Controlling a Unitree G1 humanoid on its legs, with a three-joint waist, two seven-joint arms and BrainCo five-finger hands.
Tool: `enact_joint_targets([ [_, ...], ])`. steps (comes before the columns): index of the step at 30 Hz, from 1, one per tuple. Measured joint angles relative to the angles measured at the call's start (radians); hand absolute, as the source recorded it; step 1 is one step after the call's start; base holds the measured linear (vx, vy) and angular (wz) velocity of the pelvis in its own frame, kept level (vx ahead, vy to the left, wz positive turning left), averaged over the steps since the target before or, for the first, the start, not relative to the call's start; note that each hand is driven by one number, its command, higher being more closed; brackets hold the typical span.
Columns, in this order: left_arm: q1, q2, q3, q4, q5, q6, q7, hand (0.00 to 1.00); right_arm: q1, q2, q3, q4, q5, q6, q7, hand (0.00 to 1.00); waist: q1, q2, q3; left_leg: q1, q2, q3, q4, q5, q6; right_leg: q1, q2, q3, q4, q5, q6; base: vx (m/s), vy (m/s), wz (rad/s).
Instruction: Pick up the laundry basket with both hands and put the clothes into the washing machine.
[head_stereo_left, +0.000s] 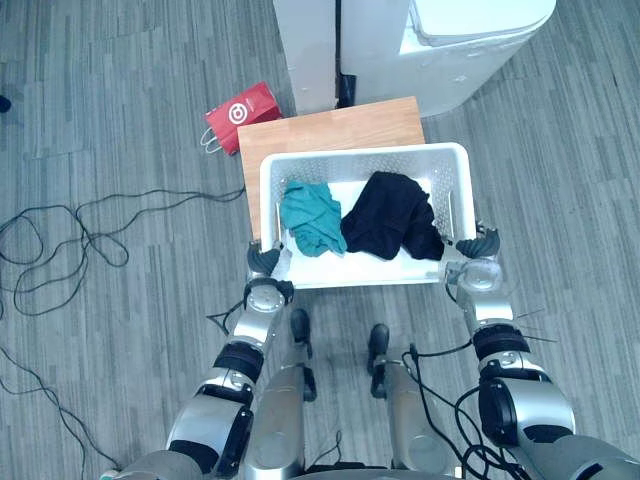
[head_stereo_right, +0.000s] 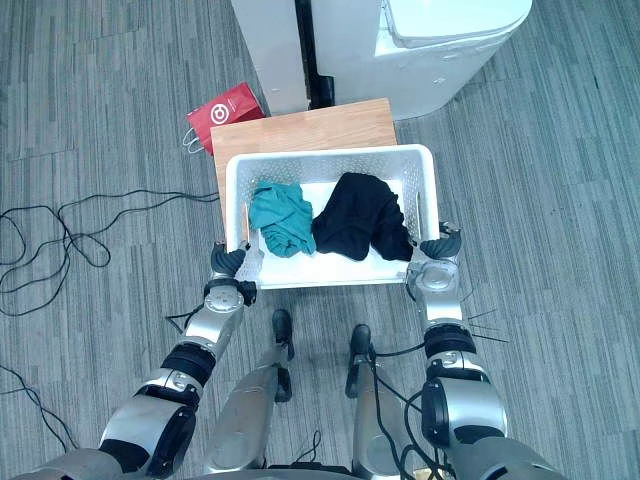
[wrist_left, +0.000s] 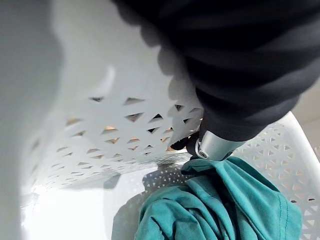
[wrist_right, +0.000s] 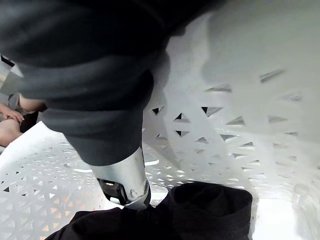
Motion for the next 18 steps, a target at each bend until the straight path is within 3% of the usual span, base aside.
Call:
enact_joint_targets([
  [6, 0.009, 0.000, -0.003, -0.037, -0.003, 0.007, 0.001, 1.00, 0.040, -0.001, 0.040, -0.087, 0.037, 0.001, -0.004, 1.00, 0.001, 0.001, 0.005, -0.001, 0.000, 0.003, -0.005, 0.000, 0.000, -0.004, -0.001, 0.001, 0.000, -0.001, 0.000, 0.01, 0.000, 0.00],
  [11, 0.196, 0.004, -0.032, -0.272, -0.004, 0.009, -0.002, 1.00, 0.320, 0.049, 0.081, -0.457, 0.039, 0.003, -0.048, 1.00, 0.005, 0.001, 0.006, 0.032, 0.004, 0.019, 0.008, -0.010, -0.009, 0.029, 0.000, 0.010, 0.000, -0.010, 0.001, 0.09, -0.012, -0.03],
  [18, 0.489, 0.007, -0.051, -0.558, -0.004, -0.001, -0.037, 1.00, 0.604, 0.109, 0.118, -0.742, 0.017, -0.034, -0.028, 1.00, -0.003, -0.003, -0.010, 0.078, 0.051, 0.056, 0.222, -0.182, -0.017, 0.146, 0.040, 0.080, -0.021, -0.036, 0.005, 0.04, 0.013, -0.33],
])
